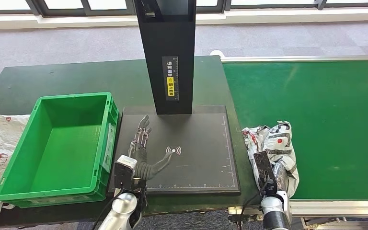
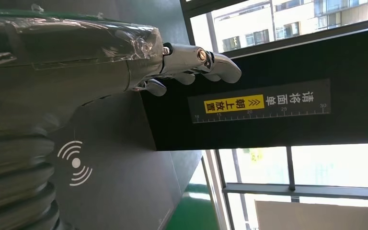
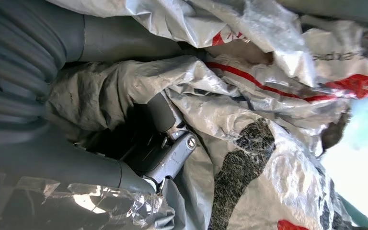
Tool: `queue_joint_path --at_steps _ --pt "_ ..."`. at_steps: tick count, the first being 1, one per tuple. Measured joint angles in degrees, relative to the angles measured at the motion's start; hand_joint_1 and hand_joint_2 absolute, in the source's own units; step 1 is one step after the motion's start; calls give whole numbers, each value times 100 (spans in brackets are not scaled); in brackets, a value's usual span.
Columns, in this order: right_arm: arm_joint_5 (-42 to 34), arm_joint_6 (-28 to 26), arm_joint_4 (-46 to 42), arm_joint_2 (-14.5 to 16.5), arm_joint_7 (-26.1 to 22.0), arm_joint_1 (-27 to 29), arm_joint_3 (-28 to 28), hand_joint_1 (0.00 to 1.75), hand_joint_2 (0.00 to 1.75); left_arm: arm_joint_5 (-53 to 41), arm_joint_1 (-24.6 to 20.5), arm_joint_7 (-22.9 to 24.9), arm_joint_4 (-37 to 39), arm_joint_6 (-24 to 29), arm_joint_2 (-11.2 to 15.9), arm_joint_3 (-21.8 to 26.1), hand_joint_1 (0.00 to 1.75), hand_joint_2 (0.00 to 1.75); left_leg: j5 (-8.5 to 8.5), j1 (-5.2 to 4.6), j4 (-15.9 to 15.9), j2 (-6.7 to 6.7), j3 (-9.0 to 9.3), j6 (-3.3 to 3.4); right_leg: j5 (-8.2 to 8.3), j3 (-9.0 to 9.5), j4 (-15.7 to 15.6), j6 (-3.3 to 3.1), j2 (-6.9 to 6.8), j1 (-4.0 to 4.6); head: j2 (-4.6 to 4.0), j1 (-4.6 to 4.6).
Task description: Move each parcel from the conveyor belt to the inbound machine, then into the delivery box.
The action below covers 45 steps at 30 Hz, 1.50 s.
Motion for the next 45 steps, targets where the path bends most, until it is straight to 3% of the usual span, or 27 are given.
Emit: queue_joint_path --at_steps 4,10,15,22,34,39,45 --pt "-865 674 -259 53 -677 142 6 175 175 -23 1 0 -9 -47 0 0 0 175 -2 0 0 0 -2 1 -1 -3 0 0 0 0 0 -1" --pt "-3590 2259 -2133 119 -1061 972 773 175 175 -113 2 0 -7 -346 0 26 0 175 -2 -1 0 -20 -13 1 -7 -7 1 1 -22 -1 0 -1" --pt "-4205 2820 -3542 120 -1074 1422 1268 175 175 -143 8 0 13 -521 -1 91 0 175 -4 -2 0 -18 -14 2 -11 -8 0 2 -19 -2 0 -2" --pt "-4414 3075 -4702 157 -1073 1755 1620 175 175 -178 20 0 24 -598 -3 158 0 175 -4 -3 0 -18 -14 2 -12 -7 0 3 -20 -3 0 -2" --pt "-4275 3409 -5268 371 -1064 1867 1734 175 175 -190 15 0 92 -654 -10 173 0 175 -4 -2 0 -18 -14 2 -12 -7 1 2 -20 -2 0 -2" --pt "-3336 2710 -4503 418 -1045 1585 2160 175 175 -121 7 0 138 -571 -17 173 0 175 -4 2 -1 -4 -9 2 -11 -5 1 1 -9 0 0 -2" --pt "-2893 2199 -3255 465 -1036 1174 2593 175 175 -68 1 0 188 -513 -20 173 0 175 2 2 -1 -21 -11 0 -10 -2 3 -1 -22 1 0 -1"
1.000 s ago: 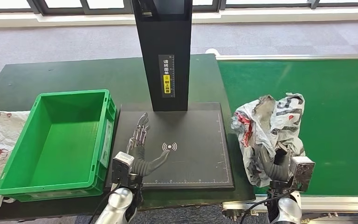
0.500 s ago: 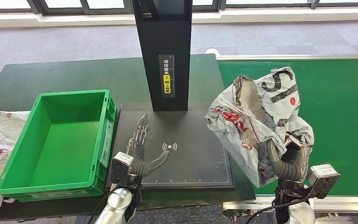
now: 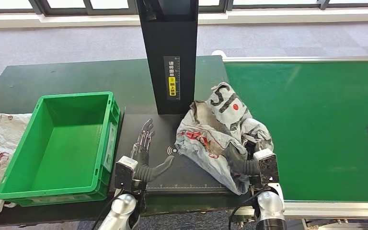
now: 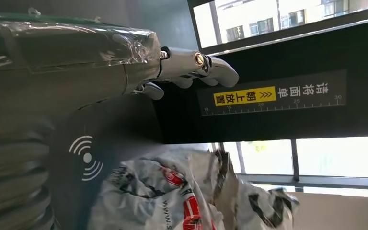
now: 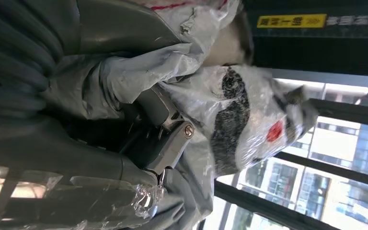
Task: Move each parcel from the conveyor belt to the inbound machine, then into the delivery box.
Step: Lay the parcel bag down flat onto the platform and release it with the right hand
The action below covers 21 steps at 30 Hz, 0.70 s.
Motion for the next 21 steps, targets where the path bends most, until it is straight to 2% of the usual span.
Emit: queue_joint_path --at_steps 2,3,6,7,9,13,21 --pt "139 -251 567 40 0 -225 60 175 175 41 -6 0 28 18 -1 -6 0 175 0 0 0 9 4 -1 2 -2 0 -3 9 0 0 0" --pt "173 -343 823 59 -1 -319 90 154 175 56 -9 0 44 28 -2 -11 0 175 -1 0 0 11 5 -1 2 -2 0 -3 11 0 0 -1" --pt "172 -558 1418 103 -7 -531 196 25 175 83 -19 0 90 64 -2 -33 0 175 -1 0 0 6 4 -2 2 -2 0 -3 9 0 0 0" --pt "159 -638 1587 116 -8 -595 235 2 175 88 -21 0 103 77 -2 -39 0 175 -1 0 0 6 3 -2 2 -2 0 -4 9 0 0 0" --pt "150 -787 1899 142 -10 -717 302 0 175 95 -25 0 121 97 -2 -46 0 175 -1 0 0 8 4 -2 1 -3 0 -4 11 0 0 0" --pt "207 -1047 2410 186 -14 -896 391 0 0 95 -27 0 131 152 -2 -60 0 175 -2 0 0 7 3 -2 1 -4 -1 -3 10 0 0 -1" --pt "377 -1428 2845 225 -28 -1044 412 0 0 95 -31 0 135 204 -4 -83 0 175 -2 -1 0 8 3 -2 1 -4 -2 -3 11 0 0 -1"
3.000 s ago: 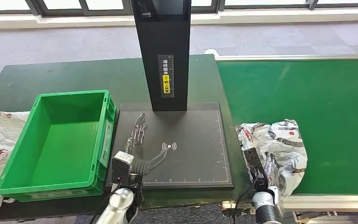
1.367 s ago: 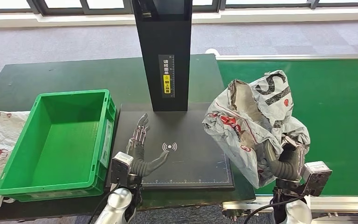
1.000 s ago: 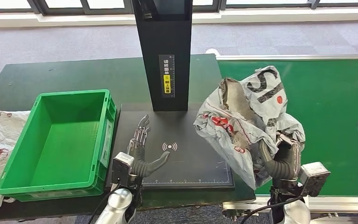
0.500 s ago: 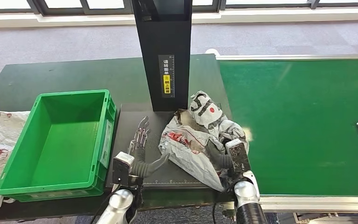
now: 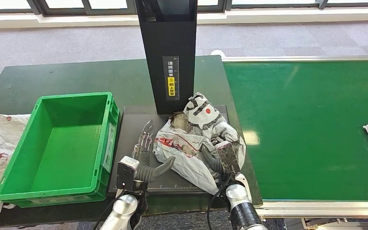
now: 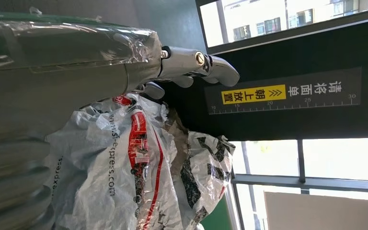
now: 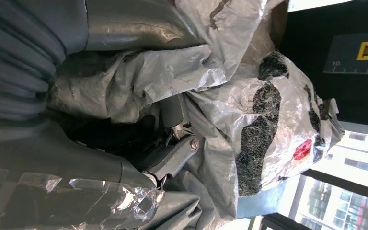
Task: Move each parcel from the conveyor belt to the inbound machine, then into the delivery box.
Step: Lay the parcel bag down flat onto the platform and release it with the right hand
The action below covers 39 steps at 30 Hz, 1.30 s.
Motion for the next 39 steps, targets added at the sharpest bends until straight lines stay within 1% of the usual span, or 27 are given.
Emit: queue_joint_path --at_steps 3,5,6,9,10,13,15,19,22,26,29,31,33,35,36,37,39 --pt "3 -8 5 0 -1 -1 0 0 0 0 0 0 0 0 1 1 0 175 0 0 0 0 0 0 0 0 0 0 0 0 0 0" --pt "93 -212 67 5 -2 -16 0 0 0 0 0 0 0 8 2 1 0 175 0 0 0 0 0 0 0 0 0 0 0 0 0 0" --pt "178 -445 98 10 -2 -23 1 0 0 -1 0 0 0 11 2 1 0 175 0 0 0 0 0 0 0 0 0 0 0 0 0 0" --pt "602 -1564 -161 25 -3 37 95 0 0 -15 1 0 -3 16 2 0 0 175 0 -1 0 2 0 0 0 -2 0 0 1 0 0 1" --pt "728 -1816 -297 26 -4 63 154 0 0 -19 1 0 -6 17 2 0 0 175 0 -1 0 4 1 0 0 -3 0 0 3 0 0 1" --pt "1007 -2049 -559 26 -4 108 322 0 0 -28 1 0 -15 13 2 0 0 175 -1 -1 0 8 0 -1 0 -7 0 0 8 0 0 1" --pt "1125 -2066 -844 22 -4 172 458 0 0 -40 1 0 -15 -3 2 0 0 175 -1 -1 0 6 -1 -1 0 -8 0 0 7 0 0 1" --pt "929 -1534 -1581 -17 -8 329 789 0 0 -55 0 0 -13 -39 2 0 0 175 -1 -1 0 9 -1 -2 0 -11 0 0 10 0 0 1" --pt "853 -1389 -1922 -42 -10 396 949 0 0 -55 -1 0 -13 -48 2 0 0 175 -2 -1 0 9 -1 -2 0 -12 0 0 12 0 0 1" --pt "615 -1058 -2318 -85 -9 537 1080 0 0 -54 -4 0 2 -62 2 0 0 175 -2 -1 0 9 -2 -2 0 -12 -1 0 12 0 0 2" --pt "476 -1066 -2698 -132 -9 698 1214 0 0 -54 -8 0 24 -61 2 0 0 175 -2 -2 0 8 -2 -1 0 -12 -1 0 11 -1 0 2" --pt "536 -1418 -3050 -168 -9 844 1303 0 0 -75 -8 0 26 -44 2 0 0 175 -2 -2 0 7 -3 -1 0 -12 -1 0 10 -1 0 1" --pt "834 -2162 -3489 -196 -10 1011 1360 0 0 -188 -8 0 -24 44 2 -18 0 175 -2 -2 1 7 -4 -1 0 -14 -1 0 10 -1 0 1" --pt "1146 -2931 -3979 -209 -11 1157 1357 0 0 -443 -22 -1 -137 312 3 -125 0 175 -4 -5 2 8 -4 -1 0 -19 -2 0 12 -2 0 1" --pt "1215 -3170 -4237 -213 -10 1216 1330 0 0 -594 -45 -2 -197 505 5 -236 0 175 -5 -7 3 9 -4 -1 0 -21 -3 0 12 -3 0 1" --pt "1225 -3315 -4517 -214 -9 1272 1283 0 0 -741 -81 8 -245 701 10 -386 0 175 -6 -8 4 9 -3 0 0 -21 -3 0 13 -4 0 2" --pt "1131 -3406 -5071 -214 -1 1375 1137 0 0 -1032 -216 146 -287 1058 19 -750 0 175 -7 -10 5 8 -5 1 0 -20 -4 1 11 -6 0 2"
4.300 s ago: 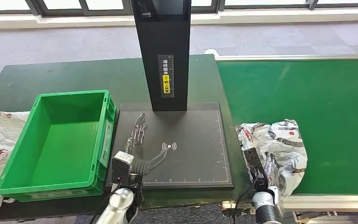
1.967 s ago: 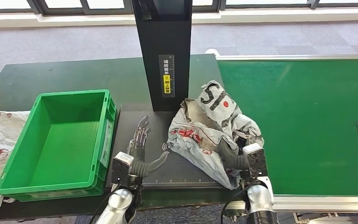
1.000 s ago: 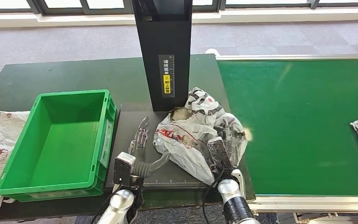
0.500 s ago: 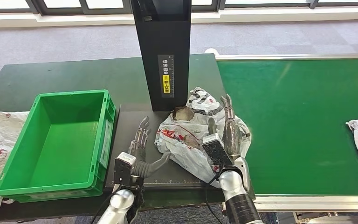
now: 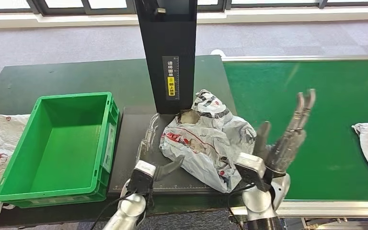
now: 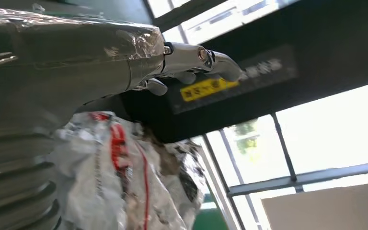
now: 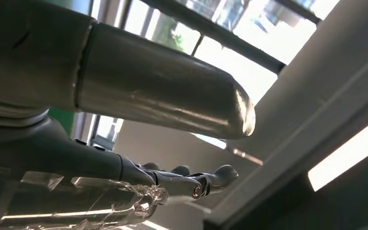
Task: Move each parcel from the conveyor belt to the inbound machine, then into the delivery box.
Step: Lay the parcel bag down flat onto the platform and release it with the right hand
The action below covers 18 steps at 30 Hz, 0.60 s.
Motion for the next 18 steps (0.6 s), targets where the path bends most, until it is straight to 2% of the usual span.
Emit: queue_joint_path --at_steps 3,6,11,15,18 --pt "-153 -38 -682 1 4 136 -284 0 0 -470 -415 424 97 446 -25 -587 0 175 0 -2 2 -1 -3 2 3 4 0 4 -2 -2 0 1" --pt "-211 -41 -1143 2 3 235 -543 0 0 -659 -832 629 299 594 -101 -1073 0 175 -3 -5 2 7 0 5 7 8 0 10 3 -7 0 2" --pt "-225 -38 -1498 1 2 310 -714 0 0 -679 -1075 683 443 621 -172 -1383 0 175 -4 -5 2 21 7 8 9 7 0 12 14 -7 0 1" --pt "-232 -38 -1613 1 4 338 -778 0 175 -679 -1168 694 522 622 -213 -1468 0 175 -4 -4 2 21 7 7 8 5 2 12 15 -5 0 1" --pt "-302 -38 -1651 0 6 350 -838 0 175 -613 -1337 894 734 650 -271 -1575 0 175 -3 -4 2 15 5 8 8 6 2 12 10 -6 0 2"
